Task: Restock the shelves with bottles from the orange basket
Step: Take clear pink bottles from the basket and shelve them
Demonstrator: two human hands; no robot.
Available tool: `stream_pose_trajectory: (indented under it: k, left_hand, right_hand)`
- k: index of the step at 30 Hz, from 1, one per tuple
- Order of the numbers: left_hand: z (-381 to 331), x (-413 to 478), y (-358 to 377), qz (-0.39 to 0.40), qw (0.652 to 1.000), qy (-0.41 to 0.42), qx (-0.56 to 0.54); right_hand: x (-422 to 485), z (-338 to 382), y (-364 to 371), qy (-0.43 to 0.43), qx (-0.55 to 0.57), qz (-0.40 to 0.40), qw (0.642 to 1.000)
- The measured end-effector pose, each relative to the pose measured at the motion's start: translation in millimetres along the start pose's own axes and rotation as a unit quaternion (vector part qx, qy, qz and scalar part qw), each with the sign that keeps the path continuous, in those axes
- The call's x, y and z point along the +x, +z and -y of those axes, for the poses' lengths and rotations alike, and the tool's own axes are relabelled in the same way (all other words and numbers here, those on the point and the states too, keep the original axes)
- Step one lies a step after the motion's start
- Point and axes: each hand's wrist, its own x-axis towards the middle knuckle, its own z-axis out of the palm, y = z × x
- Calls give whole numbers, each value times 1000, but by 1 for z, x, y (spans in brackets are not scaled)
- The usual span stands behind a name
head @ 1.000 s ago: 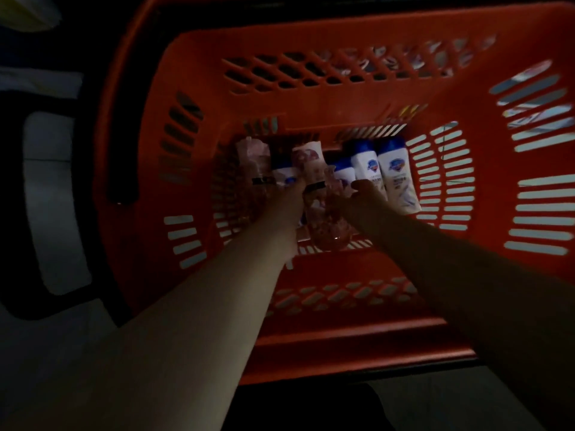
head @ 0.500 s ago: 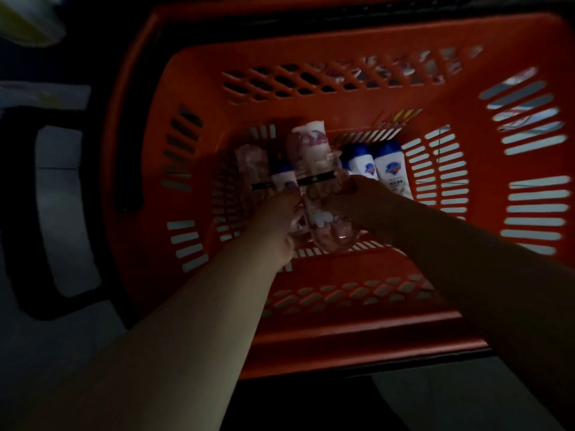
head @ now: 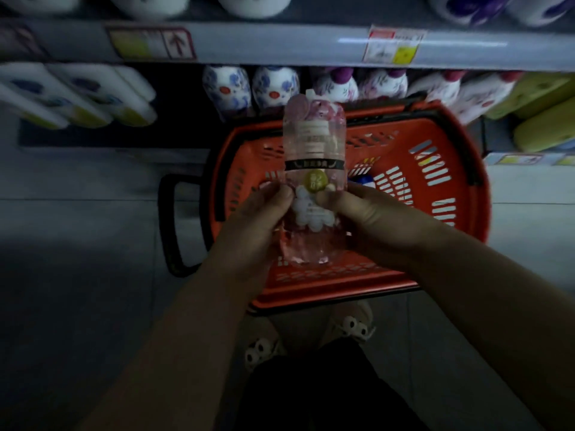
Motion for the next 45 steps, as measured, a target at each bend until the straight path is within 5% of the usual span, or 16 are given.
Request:
stream_pose_trajectory:
  k: [17,28,45]
  left_hand:
    - [-177,-193,90,50,995,82,8]
    - [-280,-308,133,88,972,206,68]
    - [-397,-336,194,54,947,305,88]
  right_hand:
    - [-214,166,110,-139,-54,-36,988]
    - [-315,242,189,-255,-46,-34,965]
    - [-364,367,215,-348,-82,-26,934]
